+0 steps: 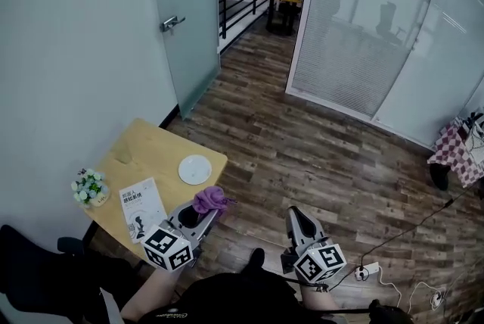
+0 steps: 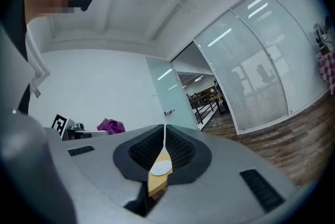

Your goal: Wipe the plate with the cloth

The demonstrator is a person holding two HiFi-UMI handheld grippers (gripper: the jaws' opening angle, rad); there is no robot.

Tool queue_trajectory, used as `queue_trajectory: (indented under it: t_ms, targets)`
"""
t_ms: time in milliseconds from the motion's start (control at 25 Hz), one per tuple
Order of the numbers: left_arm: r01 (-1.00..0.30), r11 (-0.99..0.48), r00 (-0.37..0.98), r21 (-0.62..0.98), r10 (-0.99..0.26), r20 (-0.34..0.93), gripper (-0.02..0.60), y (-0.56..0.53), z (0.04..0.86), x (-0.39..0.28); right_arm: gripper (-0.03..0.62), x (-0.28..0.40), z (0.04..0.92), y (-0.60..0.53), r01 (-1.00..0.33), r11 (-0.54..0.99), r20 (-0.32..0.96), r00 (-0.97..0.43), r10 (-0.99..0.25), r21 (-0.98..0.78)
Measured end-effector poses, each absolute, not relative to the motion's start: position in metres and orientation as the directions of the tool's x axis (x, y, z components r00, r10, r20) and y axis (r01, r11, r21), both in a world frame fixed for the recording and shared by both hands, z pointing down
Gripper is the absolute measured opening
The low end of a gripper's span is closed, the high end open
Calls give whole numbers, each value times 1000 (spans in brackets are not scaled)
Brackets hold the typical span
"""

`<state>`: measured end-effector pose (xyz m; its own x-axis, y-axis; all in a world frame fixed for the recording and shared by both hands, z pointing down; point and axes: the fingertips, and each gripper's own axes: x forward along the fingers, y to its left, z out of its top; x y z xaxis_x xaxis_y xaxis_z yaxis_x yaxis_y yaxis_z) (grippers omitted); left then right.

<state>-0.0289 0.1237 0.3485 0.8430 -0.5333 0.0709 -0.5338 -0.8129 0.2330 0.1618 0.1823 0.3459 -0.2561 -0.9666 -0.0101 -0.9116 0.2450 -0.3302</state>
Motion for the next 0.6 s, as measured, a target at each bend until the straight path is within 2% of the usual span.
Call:
queue_trajectory:
  t_ms: [400,600]
  targets:
    - [-586,-782,803,213,-595,28,126,39,313,52,15,253,319,94,-901,316,-50,-316,-947,-298]
    - [-612,-752,780,245,-625,32,127,22,323,61,15,257,326,70,-885,348,-21,-360,-933,-308]
